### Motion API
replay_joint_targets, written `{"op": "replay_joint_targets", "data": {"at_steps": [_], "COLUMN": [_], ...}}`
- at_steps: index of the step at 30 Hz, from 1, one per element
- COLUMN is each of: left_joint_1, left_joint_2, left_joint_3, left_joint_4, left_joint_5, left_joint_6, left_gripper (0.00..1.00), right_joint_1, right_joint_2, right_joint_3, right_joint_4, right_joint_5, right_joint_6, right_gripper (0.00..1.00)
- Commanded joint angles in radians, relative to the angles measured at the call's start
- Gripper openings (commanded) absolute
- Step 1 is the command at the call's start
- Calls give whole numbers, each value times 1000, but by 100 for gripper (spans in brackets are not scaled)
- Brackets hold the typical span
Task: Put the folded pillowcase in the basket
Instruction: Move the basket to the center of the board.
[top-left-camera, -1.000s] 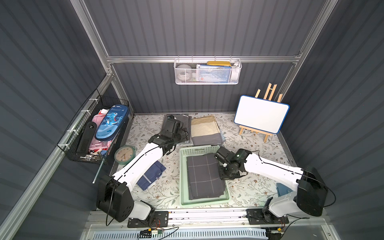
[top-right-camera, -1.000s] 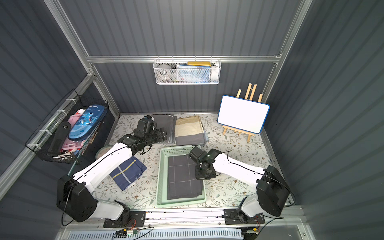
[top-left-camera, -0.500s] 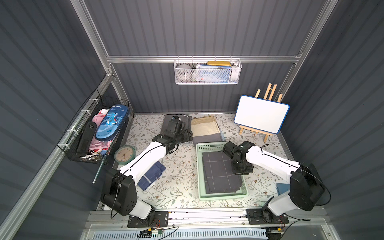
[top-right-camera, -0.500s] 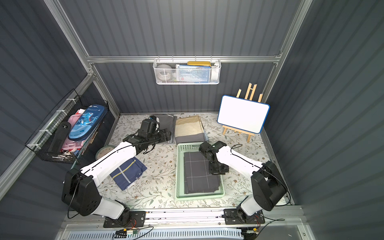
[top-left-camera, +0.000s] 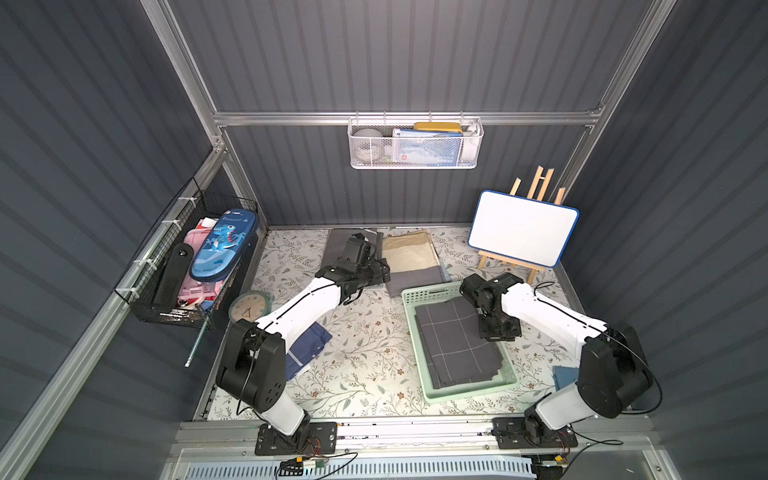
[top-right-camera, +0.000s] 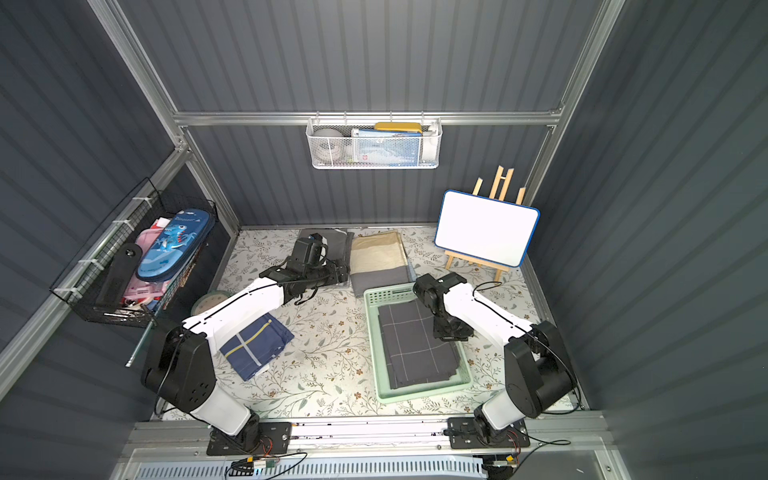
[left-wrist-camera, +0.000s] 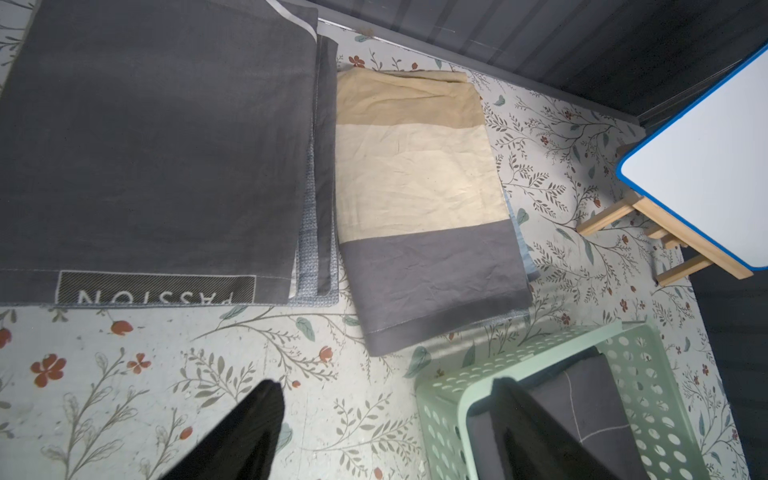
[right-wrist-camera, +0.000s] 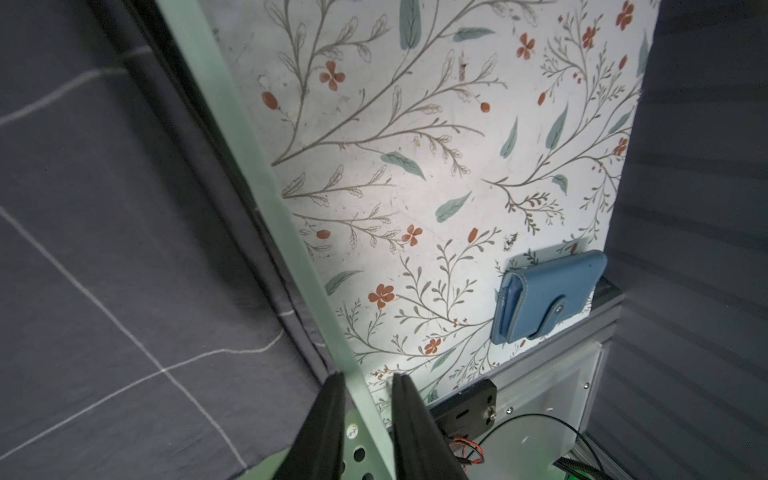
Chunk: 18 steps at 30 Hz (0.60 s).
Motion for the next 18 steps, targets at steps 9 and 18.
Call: {"op": "replay_joint_targets", "data": {"at_steps": [9,18], "left_joint_1": [5,6], "left_joint_2": [129,344], "left_joint_3": [124,277], "left_joint_4": [5,23], "left_joint_5": [3,99], "left_joint_6": [33,22], "left_gripper": [84,84], "right_joint_1": [-108,-274], "right_joint_2": [-12,-54], "right_joint_3": [-62,-70], "right_joint_4": [21,35], "right_joint_5": [-10,-28], "right_joint_6": [-48,-72], "right_gripper": [23,21]}}
